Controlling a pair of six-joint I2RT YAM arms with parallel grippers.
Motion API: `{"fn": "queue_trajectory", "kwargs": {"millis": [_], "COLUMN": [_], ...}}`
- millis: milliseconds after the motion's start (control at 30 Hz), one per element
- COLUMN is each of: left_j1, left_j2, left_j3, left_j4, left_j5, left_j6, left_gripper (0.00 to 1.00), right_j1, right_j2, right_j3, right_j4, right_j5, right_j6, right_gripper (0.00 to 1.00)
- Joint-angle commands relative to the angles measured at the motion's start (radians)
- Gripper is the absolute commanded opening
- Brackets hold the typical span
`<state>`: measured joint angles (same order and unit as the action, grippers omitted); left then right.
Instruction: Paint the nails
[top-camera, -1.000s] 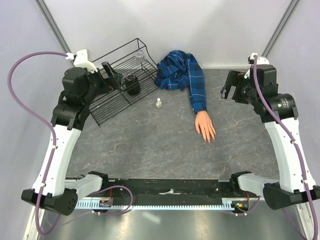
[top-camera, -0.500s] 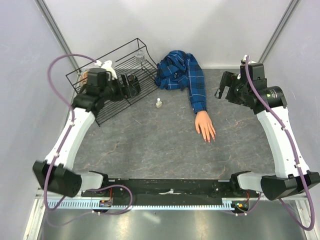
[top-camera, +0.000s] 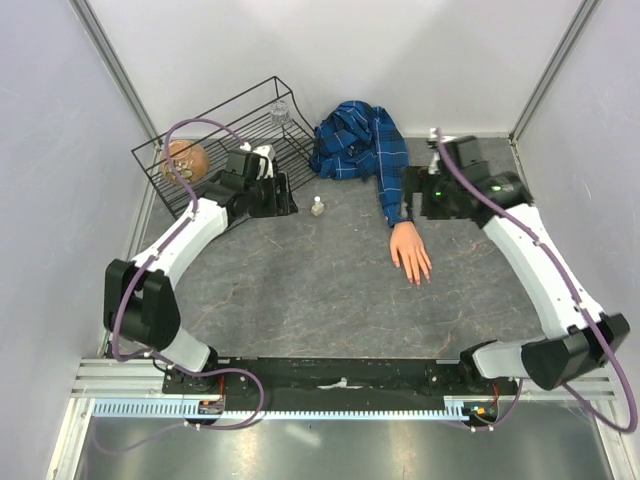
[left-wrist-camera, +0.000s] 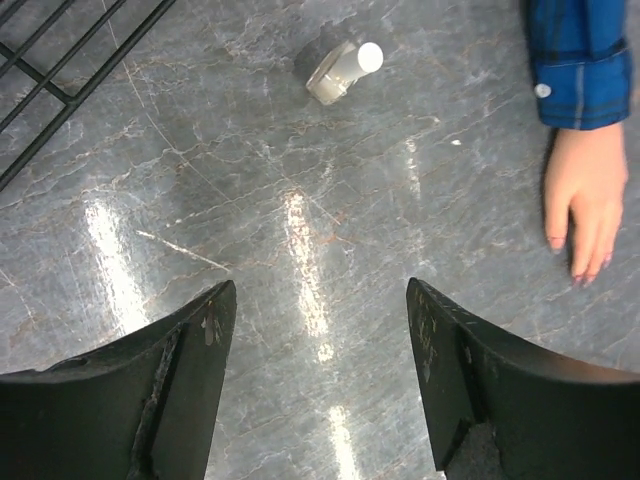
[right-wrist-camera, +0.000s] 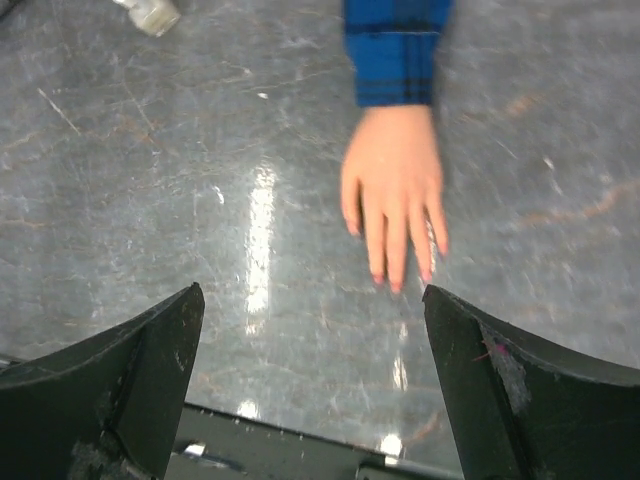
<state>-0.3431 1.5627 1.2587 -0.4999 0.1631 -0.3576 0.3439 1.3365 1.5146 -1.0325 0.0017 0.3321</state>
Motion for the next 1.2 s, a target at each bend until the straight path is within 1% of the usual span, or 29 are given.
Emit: {"fn": "queue_trajectory", "kwargs": {"millis": [0, 33, 100, 133, 167, 200, 233, 300, 333, 367, 400, 433, 500, 533, 600, 800, 833, 900, 1167], "left_j1": [0.000, 0.000, 0.000, 0.000, 0.000, 0.000, 0.000, 0.000, 0.000, 0.001, 0.000, 0.000, 0.000, 0.000, 0.000, 0.001, 0.001, 0.000, 0.000], "left_j2": [-0.171, -0.235, -0.306, -0.337, -0.405, -0.433, -0.469, -0.545, -0.565, -0.607, -0.625, -0.639, -0.676, -0.682, -0.688, -0.675, -0.668, -0.664, -0.632], "left_j3": [-0.070, -0.093, -0.151, -0.166, -0.191, -0.200, -0.212, -0.214, -0.211, -0.208, -0.206, -0.205, -0.205, -0.205, -0.203, -0.194, -0.190, -0.186, -0.179], "left_j4": [0.038, 0.035, 0.018, 0.011, -0.006, -0.040, -0.060, -0.121, -0.143, -0.160, -0.193, -0.206, -0.223, -0.235, -0.239, -0.243, -0.243, -0.243, -0.243], "left_j5": [-0.001, 0.006, 0.035, 0.041, 0.041, 0.041, 0.044, 0.053, 0.049, 0.049, 0.046, 0.043, 0.042, 0.047, 0.056, 0.070, 0.072, 0.075, 0.095], "left_j6": [-0.082, -0.098, -0.141, -0.149, -0.158, -0.174, -0.179, -0.184, -0.187, -0.190, -0.193, -0.198, -0.201, -0.202, -0.207, -0.201, -0.196, -0.185, -0.152], "left_gripper": [0.75, 0.75, 0.74, 0.74, 0.73, 0.73, 0.73, 0.72, 0.72, 0.72, 0.72, 0.72, 0.72, 0.72, 0.72, 0.72, 0.72, 0.72, 0.72], "right_j1": [0.128, 0.151, 0.220, 0.243, 0.283, 0.302, 0.317, 0.342, 0.343, 0.349, 0.352, 0.359, 0.371, 0.372, 0.372, 0.379, 0.379, 0.383, 0.388], "right_j2": [0.096, 0.124, 0.220, 0.293, 0.331, 0.369, 0.444, 0.516, 0.583, 0.614, 0.644, 0.696, 0.742, 0.775, 0.800, 0.869, 0.878, 0.892, 0.928], "right_j3": [-0.051, -0.045, -0.002, 0.016, 0.034, 0.080, 0.103, 0.160, 0.180, 0.200, 0.240, 0.258, 0.307, 0.318, 0.338, 0.358, 0.357, 0.361, 0.406], "right_j4": [0.288, 0.323, 0.408, 0.431, 0.469, 0.485, 0.495, 0.538, 0.549, 0.572, 0.580, 0.588, 0.601, 0.606, 0.626, 0.654, 0.661, 0.680, 0.680], "right_j5": [0.092, 0.116, 0.182, 0.204, 0.219, 0.239, 0.268, 0.288, 0.281, 0.273, 0.274, 0.287, 0.316, 0.320, 0.316, 0.291, 0.296, 0.294, 0.313], "right_j6": [-0.019, -0.019, -0.028, -0.051, -0.065, -0.076, -0.094, -0.107, -0.111, -0.117, -0.120, -0.131, -0.156, -0.163, -0.169, -0.176, -0.176, -0.176, -0.189], "right_gripper": [0.98, 0.98, 0.98, 0.98, 0.96, 0.96, 0.94, 0.89, 0.87, 0.81, 0.79, 0.79, 0.76, 0.73, 0.72, 0.65, 0.59, 0.52, 0.52]}}
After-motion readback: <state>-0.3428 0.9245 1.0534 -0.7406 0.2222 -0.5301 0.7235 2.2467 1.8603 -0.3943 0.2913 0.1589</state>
